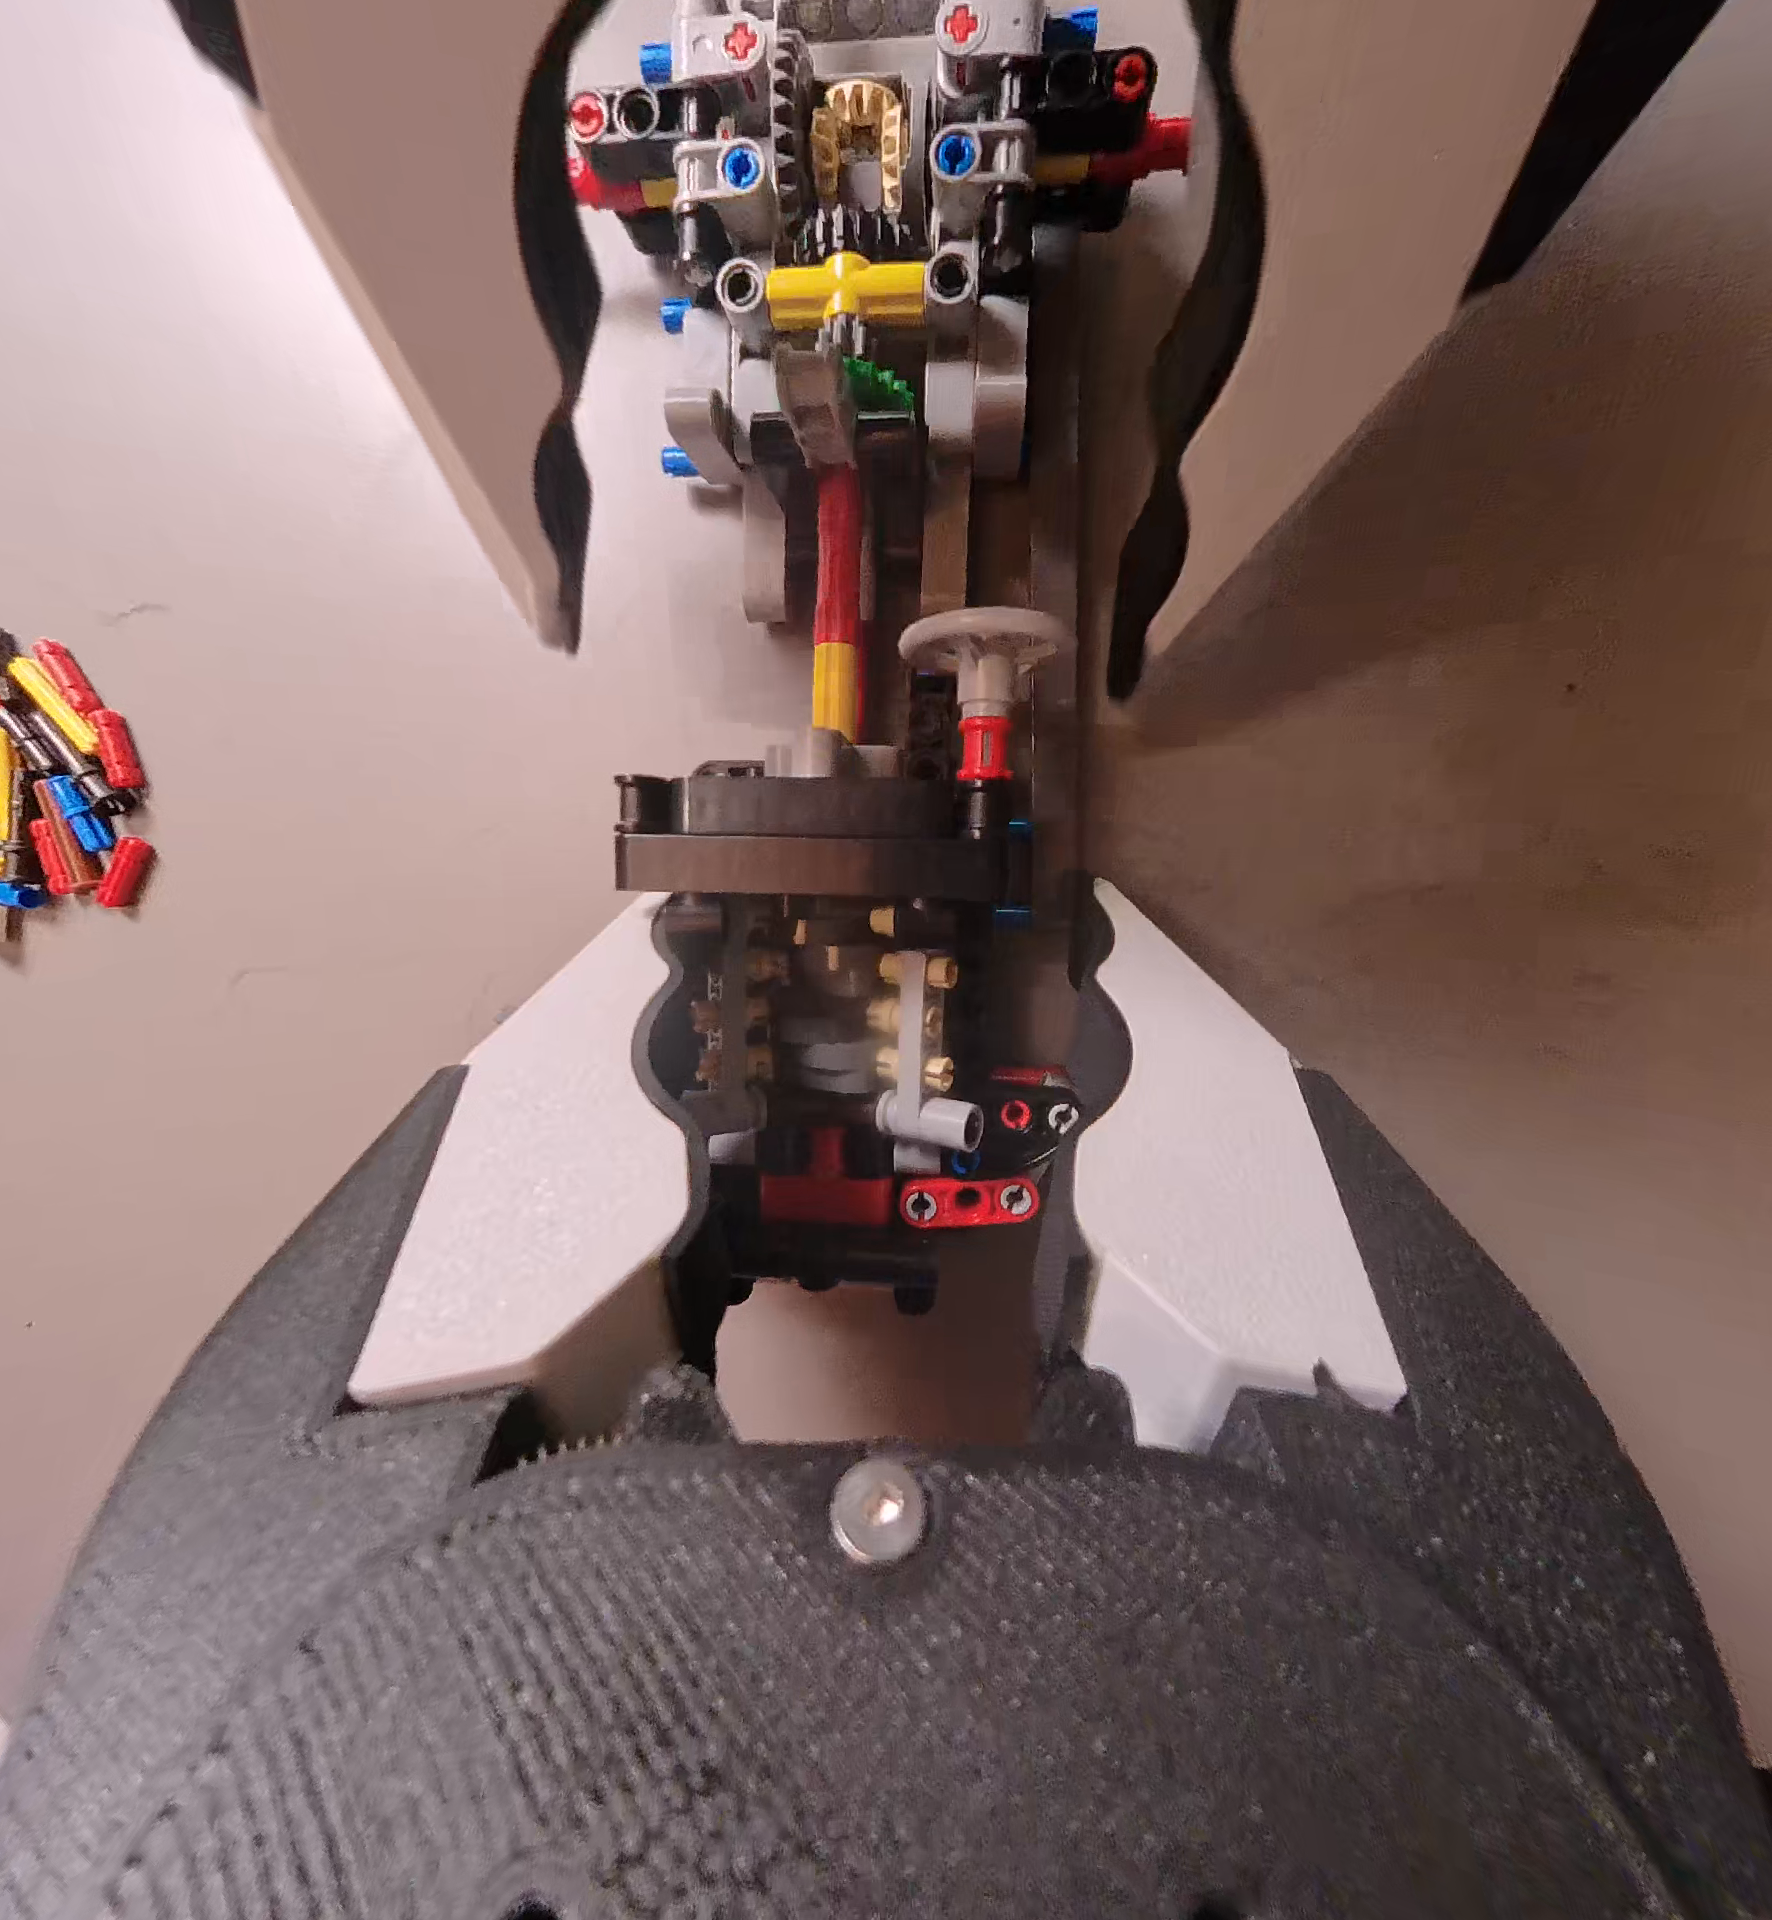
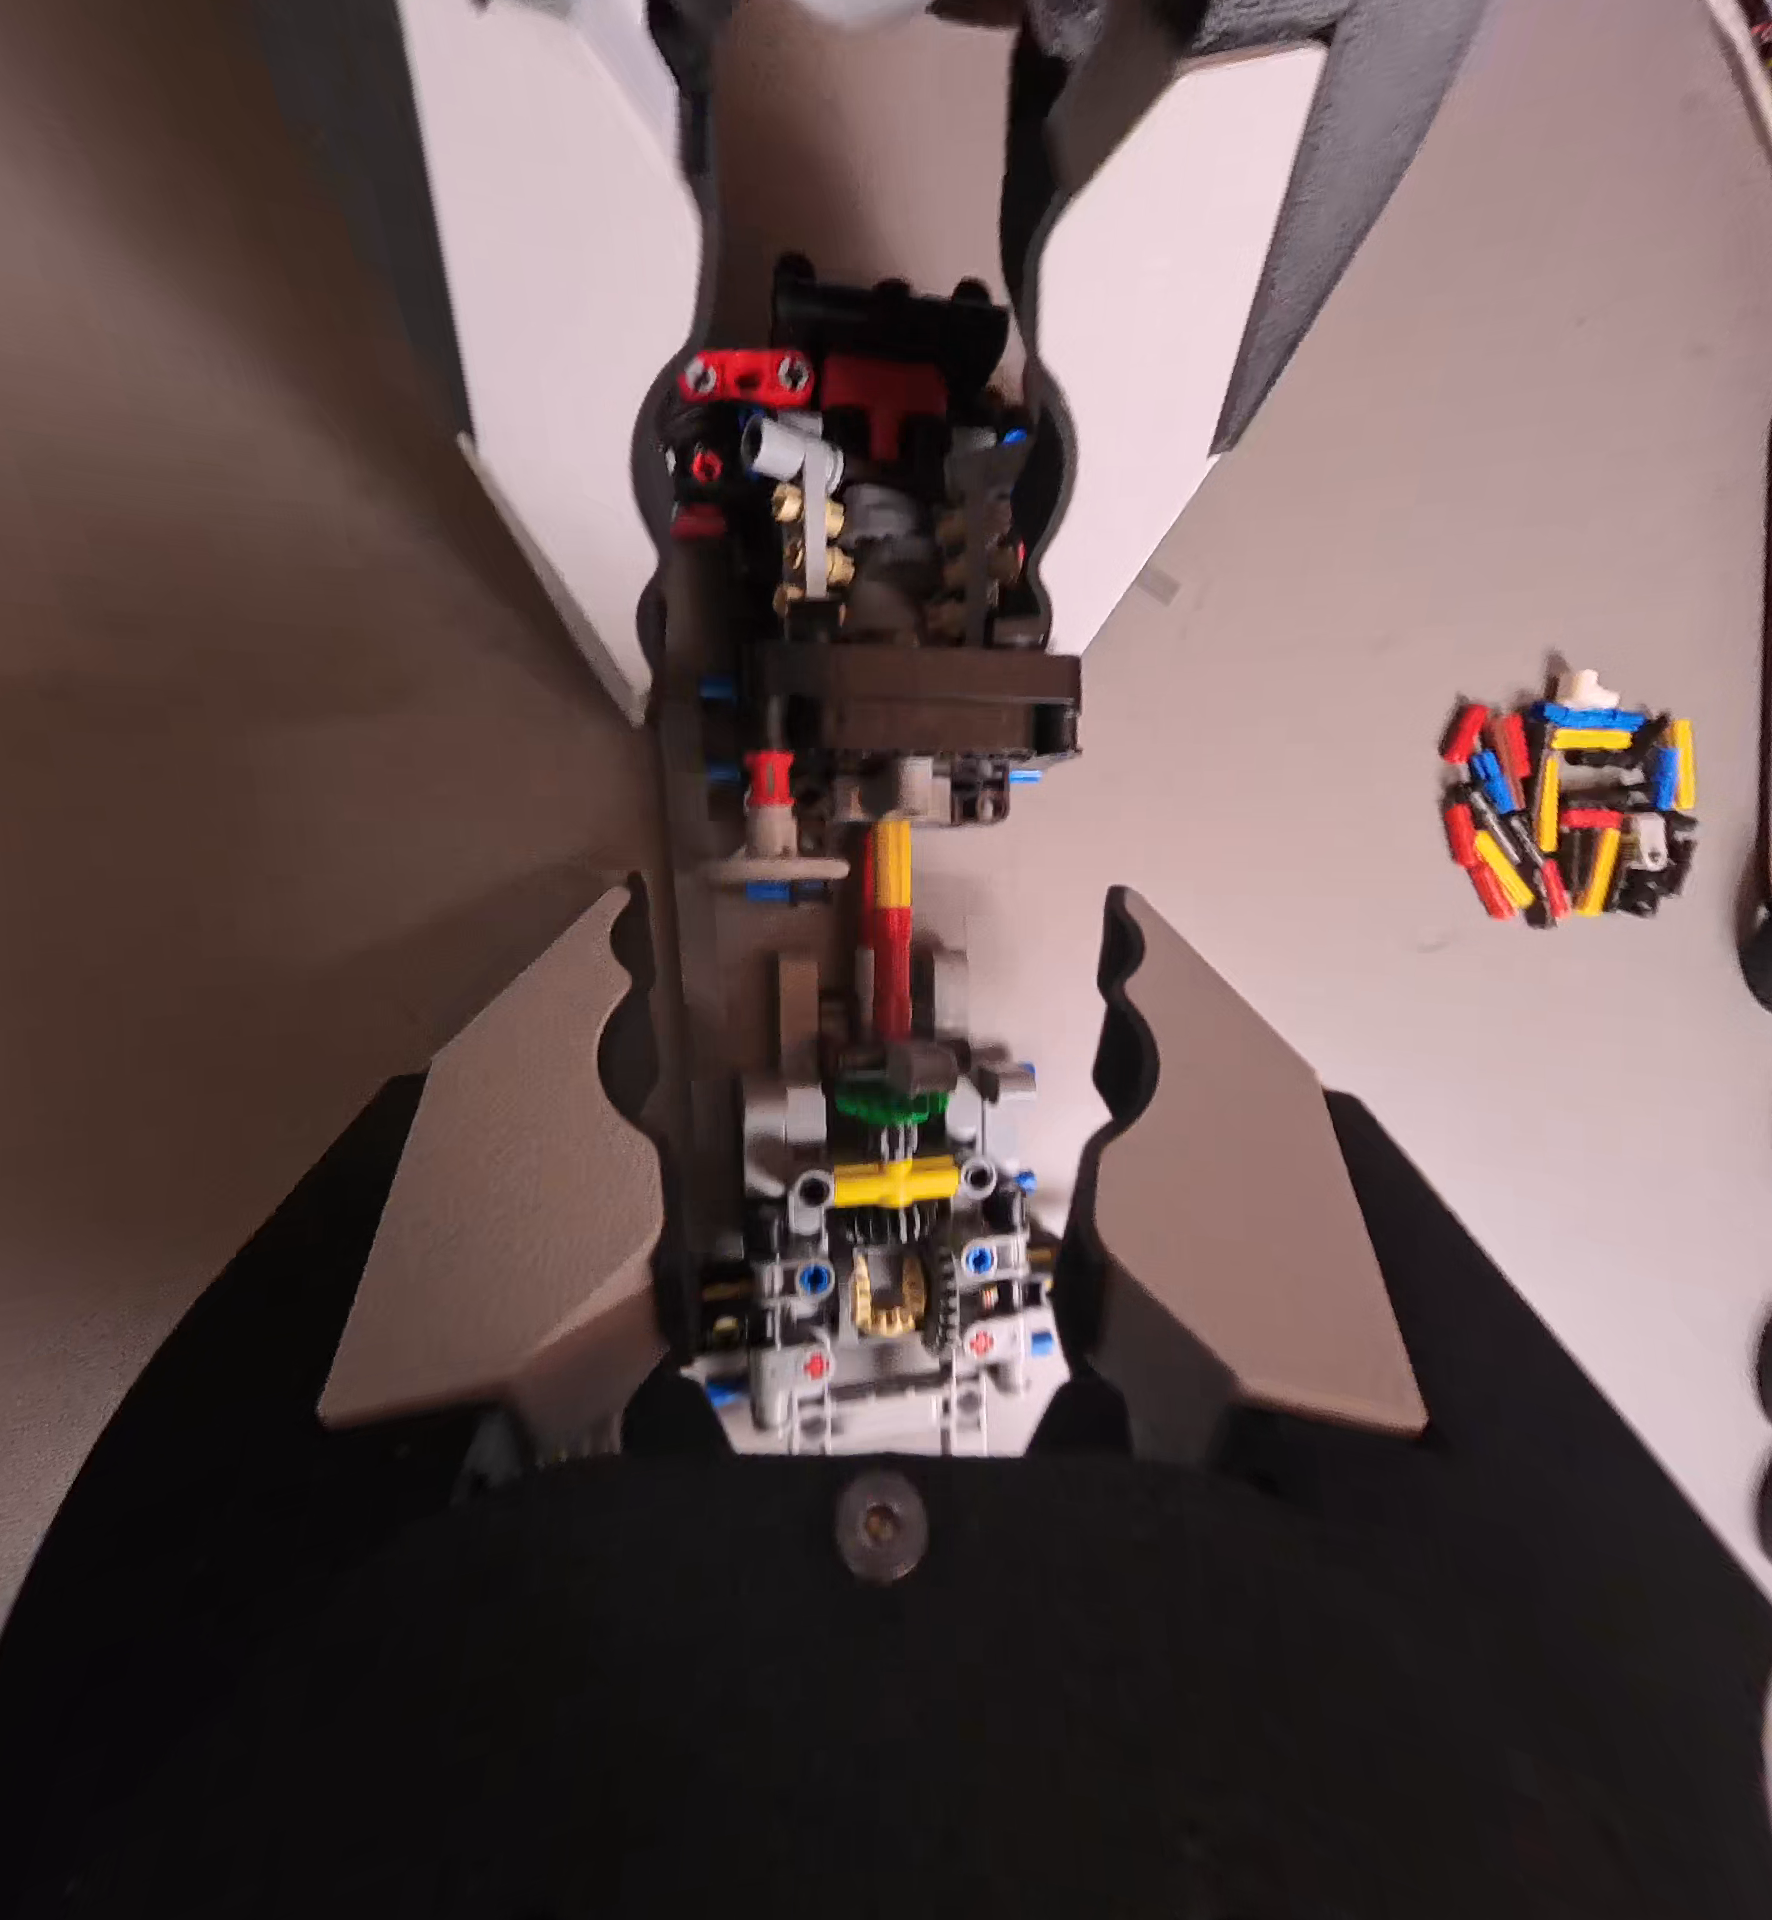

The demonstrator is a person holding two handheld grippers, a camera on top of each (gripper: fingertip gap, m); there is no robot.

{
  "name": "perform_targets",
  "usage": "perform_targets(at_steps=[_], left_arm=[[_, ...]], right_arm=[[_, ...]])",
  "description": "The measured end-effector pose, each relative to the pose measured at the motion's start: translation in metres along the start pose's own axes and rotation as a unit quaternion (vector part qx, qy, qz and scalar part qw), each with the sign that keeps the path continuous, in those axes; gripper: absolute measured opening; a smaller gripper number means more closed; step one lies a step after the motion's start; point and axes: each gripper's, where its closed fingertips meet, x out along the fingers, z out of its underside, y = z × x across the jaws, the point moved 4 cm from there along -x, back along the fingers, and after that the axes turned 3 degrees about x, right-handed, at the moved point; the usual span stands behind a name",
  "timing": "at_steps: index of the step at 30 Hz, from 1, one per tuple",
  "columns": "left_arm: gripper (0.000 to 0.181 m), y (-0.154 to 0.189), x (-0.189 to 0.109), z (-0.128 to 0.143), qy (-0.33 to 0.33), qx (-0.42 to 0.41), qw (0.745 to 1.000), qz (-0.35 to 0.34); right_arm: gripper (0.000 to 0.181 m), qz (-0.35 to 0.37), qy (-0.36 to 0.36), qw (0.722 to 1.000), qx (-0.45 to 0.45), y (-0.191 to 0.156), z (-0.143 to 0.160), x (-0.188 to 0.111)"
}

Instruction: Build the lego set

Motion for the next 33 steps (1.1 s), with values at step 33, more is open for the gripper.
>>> perform_targets(at_steps=[33], left_arm=[[0.07,0.006,-0.004,0.009,0.042,0.021,0.999,-0.026]], right_arm=[[0.07,-0.106,0.036,0.994,-0.015,-0.007,-0.01,0.032]])
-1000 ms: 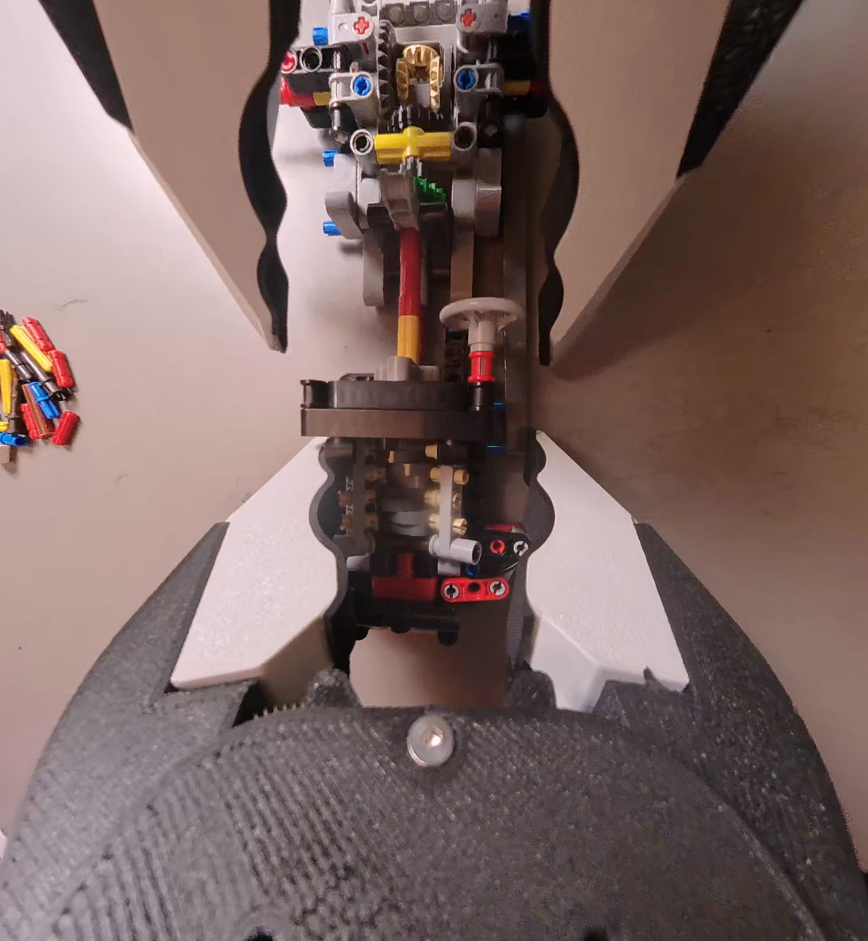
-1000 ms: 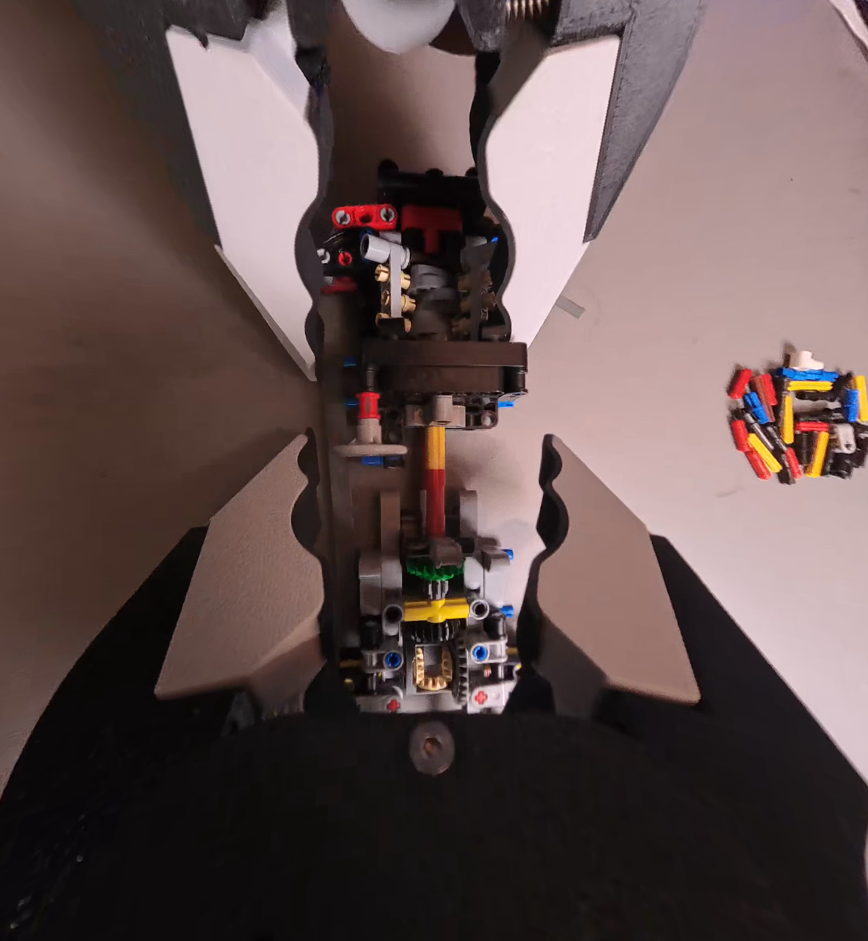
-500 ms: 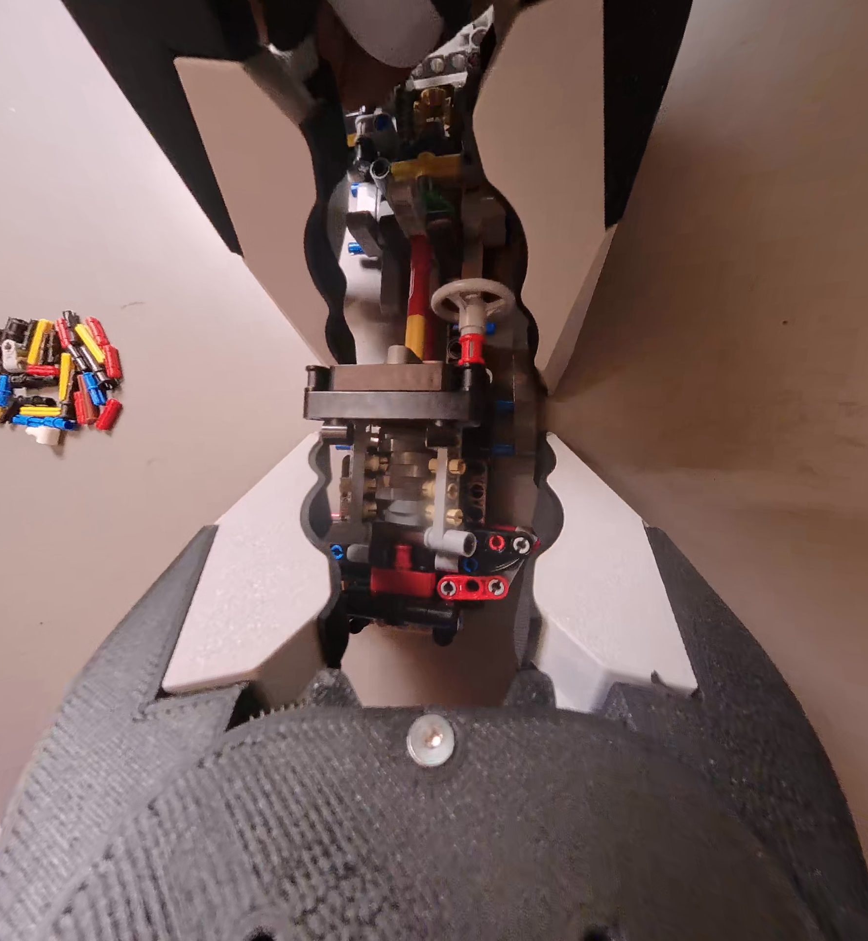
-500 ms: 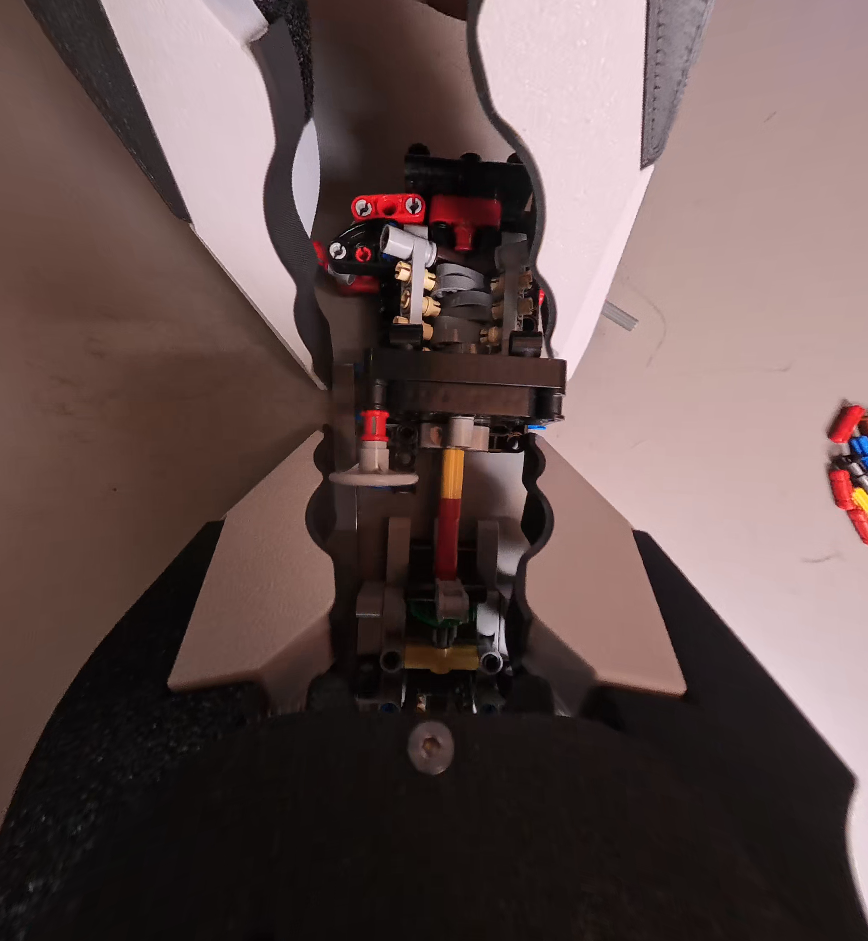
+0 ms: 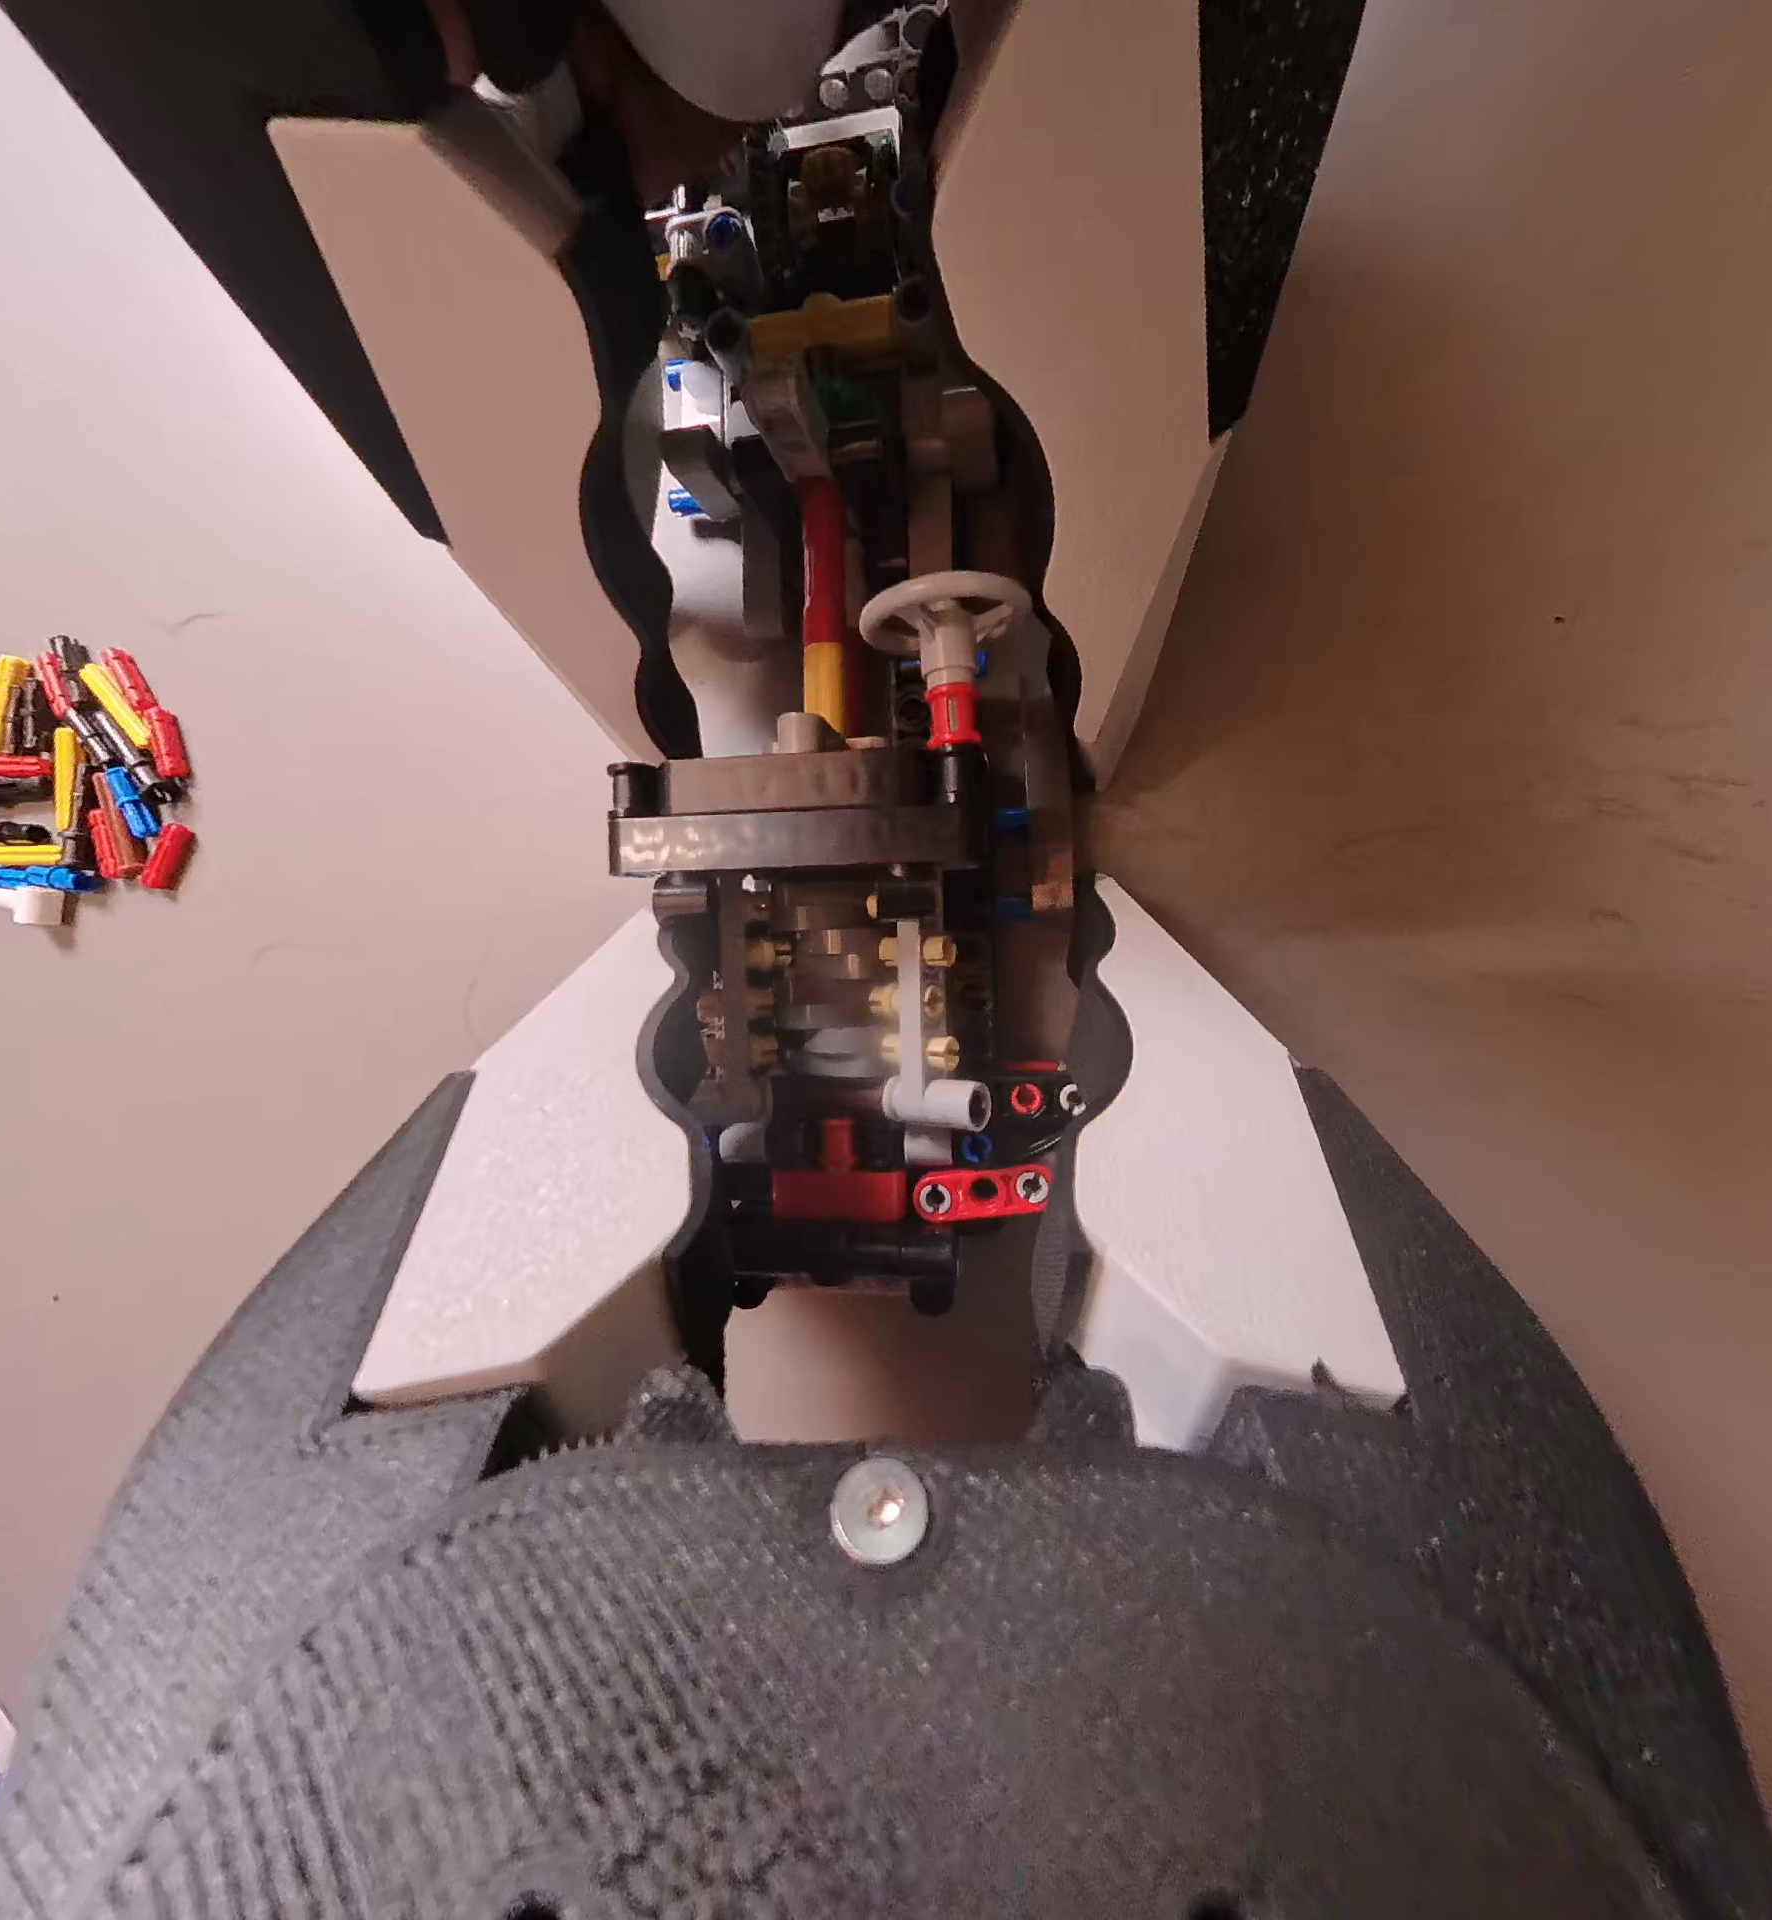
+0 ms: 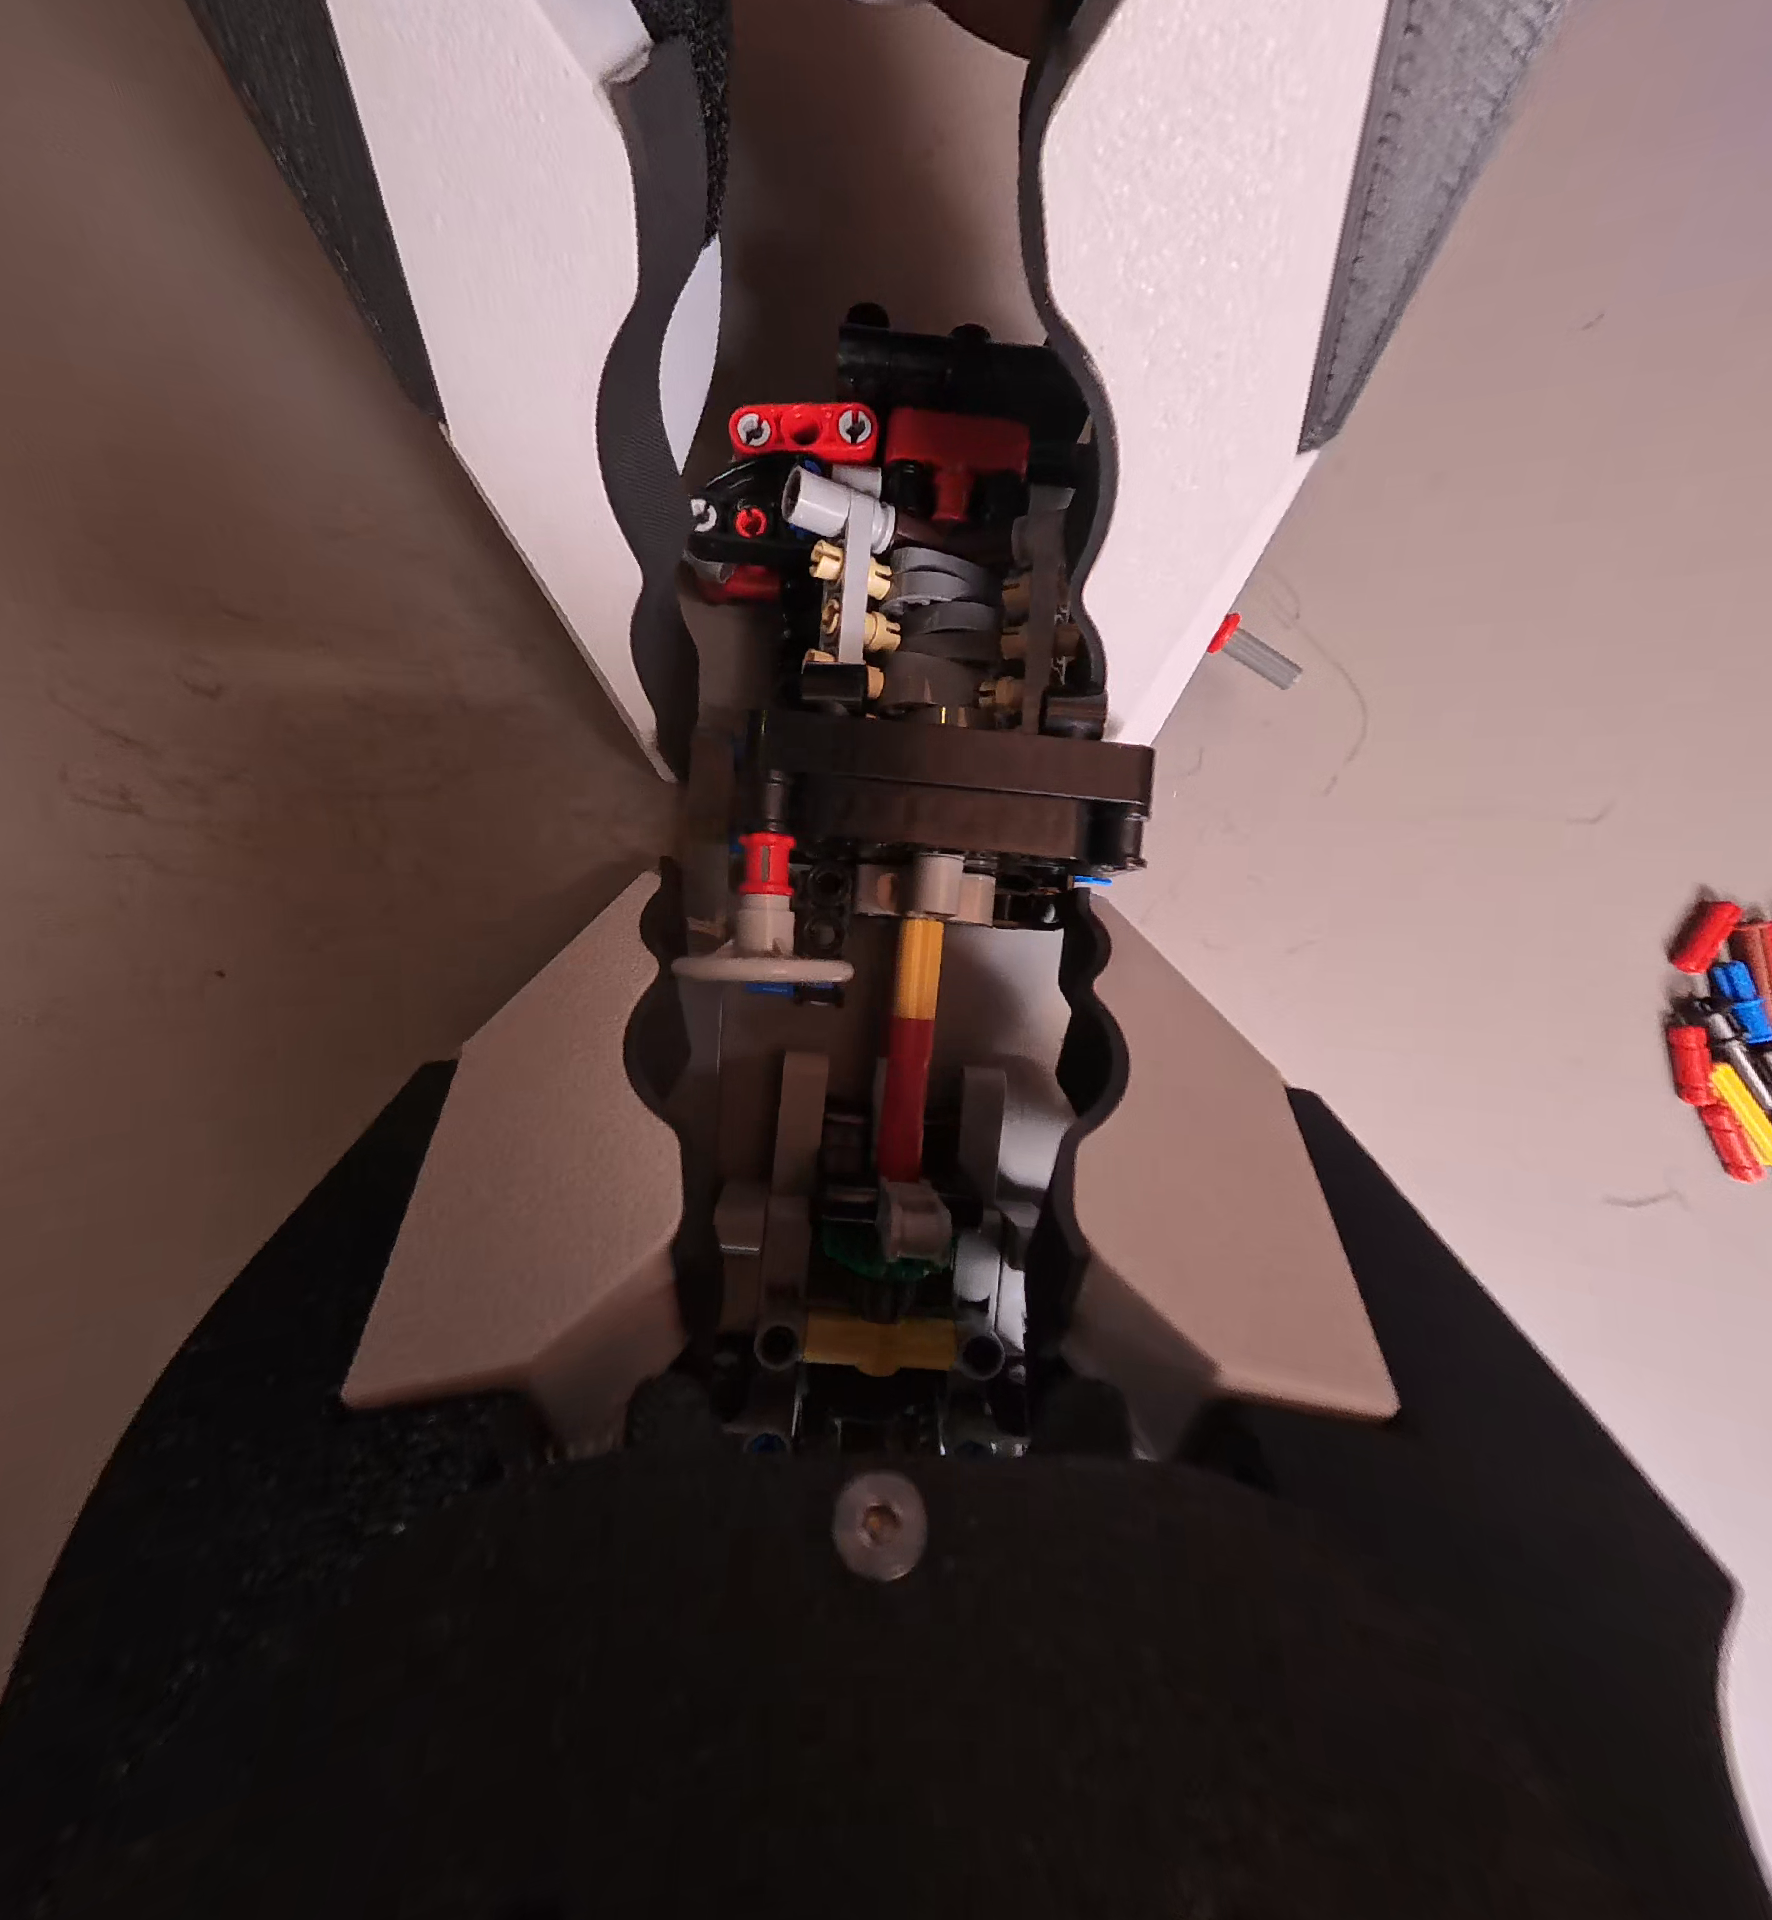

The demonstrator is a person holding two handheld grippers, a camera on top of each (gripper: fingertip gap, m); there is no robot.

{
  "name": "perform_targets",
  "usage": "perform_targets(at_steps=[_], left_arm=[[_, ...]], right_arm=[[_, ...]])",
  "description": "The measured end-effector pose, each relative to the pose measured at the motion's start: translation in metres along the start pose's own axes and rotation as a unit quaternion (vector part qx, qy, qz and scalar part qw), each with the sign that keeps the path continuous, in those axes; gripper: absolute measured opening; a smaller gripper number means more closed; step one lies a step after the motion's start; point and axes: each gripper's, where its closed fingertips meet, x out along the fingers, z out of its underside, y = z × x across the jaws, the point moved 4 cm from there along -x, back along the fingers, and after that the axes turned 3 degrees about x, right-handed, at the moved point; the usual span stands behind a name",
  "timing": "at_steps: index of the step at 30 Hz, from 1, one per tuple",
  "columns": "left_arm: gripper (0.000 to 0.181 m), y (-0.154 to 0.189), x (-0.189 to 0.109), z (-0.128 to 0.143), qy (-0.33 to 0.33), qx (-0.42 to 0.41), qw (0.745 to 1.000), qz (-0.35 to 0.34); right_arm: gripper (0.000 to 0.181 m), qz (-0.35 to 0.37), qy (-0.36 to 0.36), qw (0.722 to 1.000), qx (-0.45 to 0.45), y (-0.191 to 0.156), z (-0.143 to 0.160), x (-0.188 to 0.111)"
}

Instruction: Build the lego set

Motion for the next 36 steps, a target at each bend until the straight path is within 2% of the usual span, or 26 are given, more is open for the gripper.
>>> perform_targets(at_steps=[11,14,19,36], left_arm=[[0.075,0.0011,-0.0007,0.0005,0.002,-0.02,1.0,-0.01],[0.085,-0.0008,-0.0012,0.0028,-0.007,-0.029,1.0,-0.002],[0.073,0.0005,-0.0013,0.0029,-0.003,-0.023,1.0,0.005],[0.07,-0.0033,-0.0024,0.0059,0.004,0.008,1.0,0.022]], right_arm=[[0.072,-0.005,0.004,1.0,0.012,0.0001,-0.0005,0.0007],[0.072,-0.01,0.007,1.0,0.007,0.0005,-0.0006,0.0009],[0.071,-0.007,0.018,1.0,-0.001,0.001,-0.0005,0.0009],[0.069,0.003,0.021,1.0,-0.011,0.0043,-0.0023,0.0024]])
